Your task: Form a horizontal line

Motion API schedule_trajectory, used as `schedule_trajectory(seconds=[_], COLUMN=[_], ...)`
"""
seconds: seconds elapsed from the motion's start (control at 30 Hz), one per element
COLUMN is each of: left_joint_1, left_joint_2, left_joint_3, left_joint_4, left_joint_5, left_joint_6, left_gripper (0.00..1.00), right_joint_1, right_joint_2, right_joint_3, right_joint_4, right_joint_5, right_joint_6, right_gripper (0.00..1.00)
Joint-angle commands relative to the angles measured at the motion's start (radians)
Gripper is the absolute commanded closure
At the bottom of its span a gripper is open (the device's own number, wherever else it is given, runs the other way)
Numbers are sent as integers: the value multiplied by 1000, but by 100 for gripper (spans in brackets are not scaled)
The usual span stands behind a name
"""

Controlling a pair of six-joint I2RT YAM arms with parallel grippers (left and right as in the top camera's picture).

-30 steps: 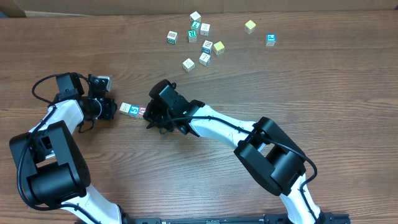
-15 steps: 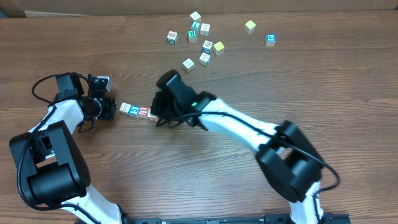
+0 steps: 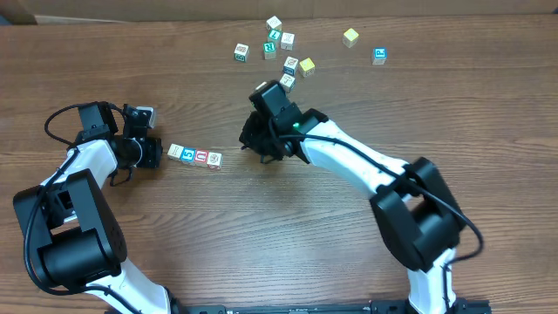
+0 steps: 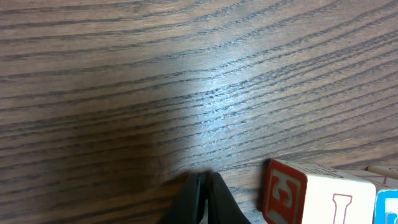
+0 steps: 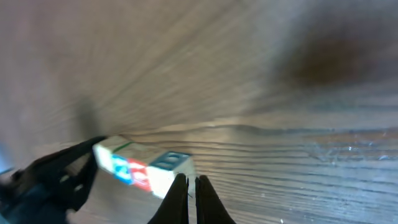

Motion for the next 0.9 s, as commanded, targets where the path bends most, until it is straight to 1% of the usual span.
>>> schedule_trajectory(seconds=[0.0,0.07,0.37,0.57,0.67,0.87], left_joint_1=[-5,-5,-5,-5,-5,-5], left_joint_2=[13,13,13,13,13,13], left_joint_3=[-11,-11,-11,-11,-11,-11], left_joint_4=[-3,-4,-11,-14,-14,-14], left_joint_5=[-26,-26,-26,-26,-26,-26], left_joint_6=[-14,-14,-34,-34,-34,-34], left_gripper=[96,96,96,96,96,96], right_joint_1=[7,7,10,10,11,18], right_joint_2=[93,107,135,147,147,147], right_joint_3=[-18,-18,-19,-18,-18,-18], right_joint_4=[23,29,26,87,121,130], right_joint_5=[-102,-122,-214,-268,-270,-272], right_joint_6=[192,223,228,232,232,232], right_gripper=[96,96,96,96,96,96])
